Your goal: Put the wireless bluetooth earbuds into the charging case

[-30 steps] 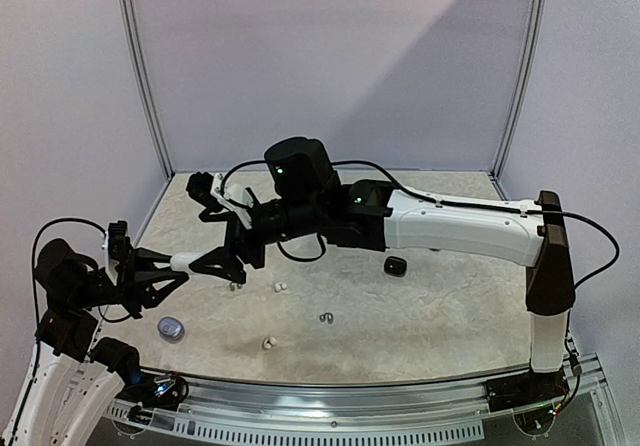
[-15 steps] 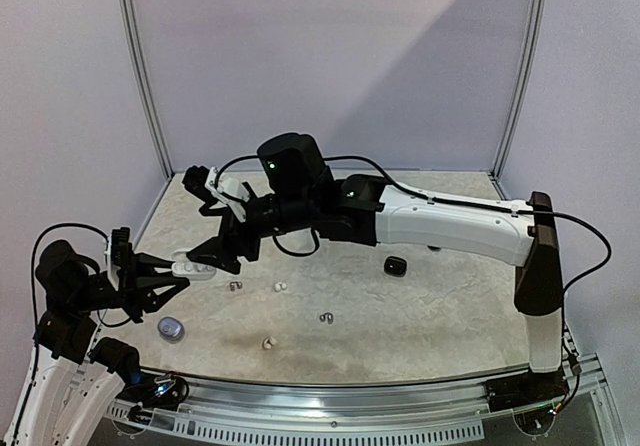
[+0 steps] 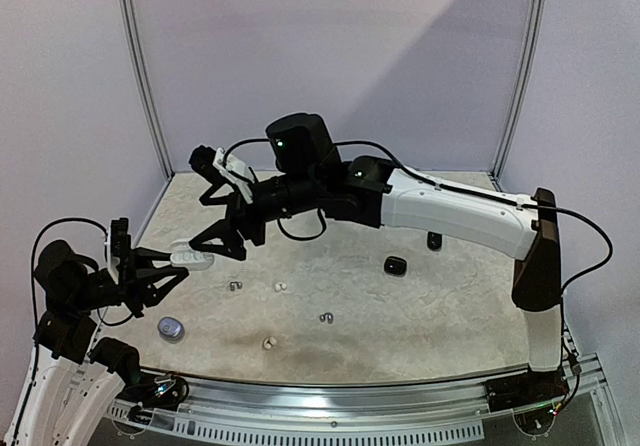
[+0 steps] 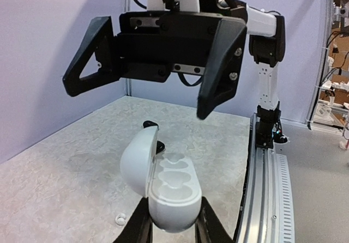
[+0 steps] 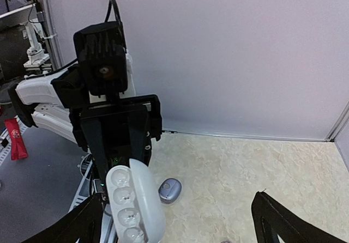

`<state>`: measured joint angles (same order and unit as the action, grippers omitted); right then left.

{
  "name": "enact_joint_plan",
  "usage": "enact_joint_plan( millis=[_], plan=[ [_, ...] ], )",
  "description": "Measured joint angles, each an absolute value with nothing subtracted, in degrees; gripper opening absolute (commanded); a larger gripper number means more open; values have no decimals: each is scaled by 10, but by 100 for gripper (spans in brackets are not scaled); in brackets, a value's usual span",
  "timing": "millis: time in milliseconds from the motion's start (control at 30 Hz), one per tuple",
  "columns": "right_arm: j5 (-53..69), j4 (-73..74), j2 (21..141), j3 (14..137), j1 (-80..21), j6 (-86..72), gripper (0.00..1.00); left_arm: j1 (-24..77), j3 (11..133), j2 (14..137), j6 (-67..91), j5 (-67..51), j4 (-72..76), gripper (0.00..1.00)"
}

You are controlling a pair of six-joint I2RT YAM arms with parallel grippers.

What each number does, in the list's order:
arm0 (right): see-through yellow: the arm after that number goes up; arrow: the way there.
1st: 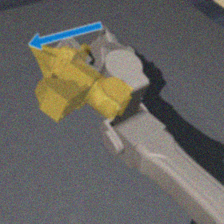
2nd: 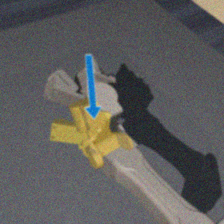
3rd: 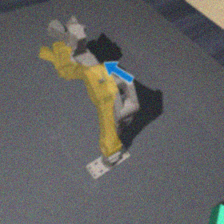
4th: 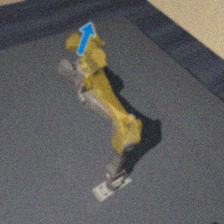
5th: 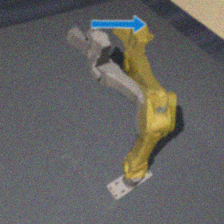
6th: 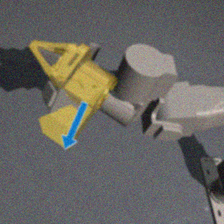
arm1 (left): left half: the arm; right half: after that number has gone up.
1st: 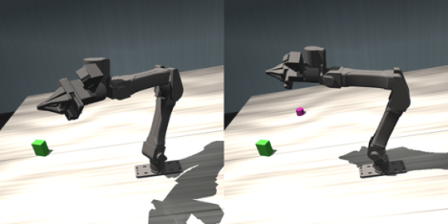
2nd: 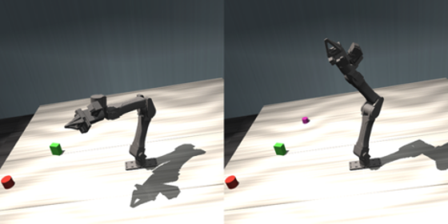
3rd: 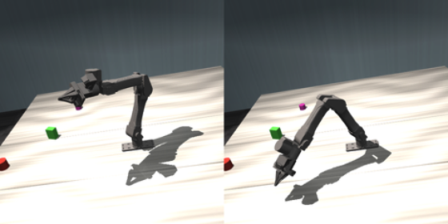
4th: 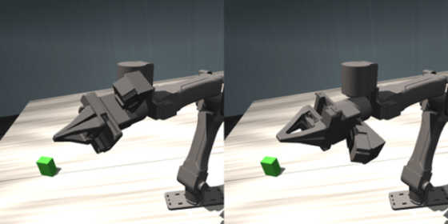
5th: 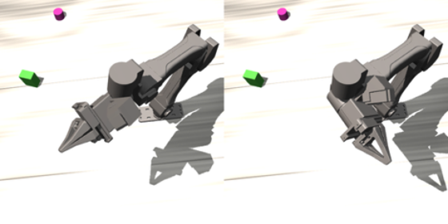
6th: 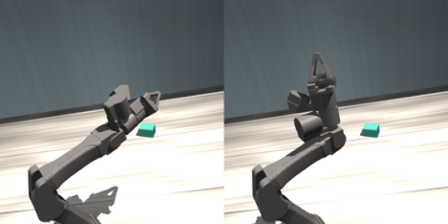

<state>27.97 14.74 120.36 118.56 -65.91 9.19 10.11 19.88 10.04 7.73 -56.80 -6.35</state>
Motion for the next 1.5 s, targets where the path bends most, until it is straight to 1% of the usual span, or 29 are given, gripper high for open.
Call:
enact_joint_plan(
  millis=[100, 167, 333, 433, 500, 567, 600, 767, 933, 1167, 1500],
  plan=[
    [325, 140, 1200, 1185, -646, 77, 95, 97, 199, 102, 81, -556, -63, 0],
    [346, 130, 1194, 1177, -635, 65, 91, 96, 199, 102, 82, -550, -64, 0],
    [338, 141, 1181, 1175, -590, 40, 59, 85, 199, 102, 82, -537, -65, 0],
    [313, 178, 1201, 1201, -553, 34, 48, 81, 199, 102, 82, -533, -67, 0],
    [290, 203, 1233, 1230, -533, 31, 45, 78, 199, 102, 82, -533, -68, 0],
    [272, 227, 1272, 1252, -519, 34, 38, 76, 199, 102, 81, -533, -68, 0],
    [262, 237, 1294, 1258, -514, 36, 36, 75, 199, 103, 81, -533, -68, 0],
    [226, 300, 1391, 1260, -516, 51, 34, 72, 199, 106, 81, -533, -68, 0],
    [218, 338, 1445, 1260, -521, 62, 31, 72, 199, 106, 81, -533, -67, 0],
    [225, 353, 1464, 1260, -521, 67, 28, 71, 199, 106, 81, -533, -67, 0],
    [235, 364, 1464, 1238, -526, 83, 26, 70, 198, 106, 81, -533, -67, 0]
  ],
)
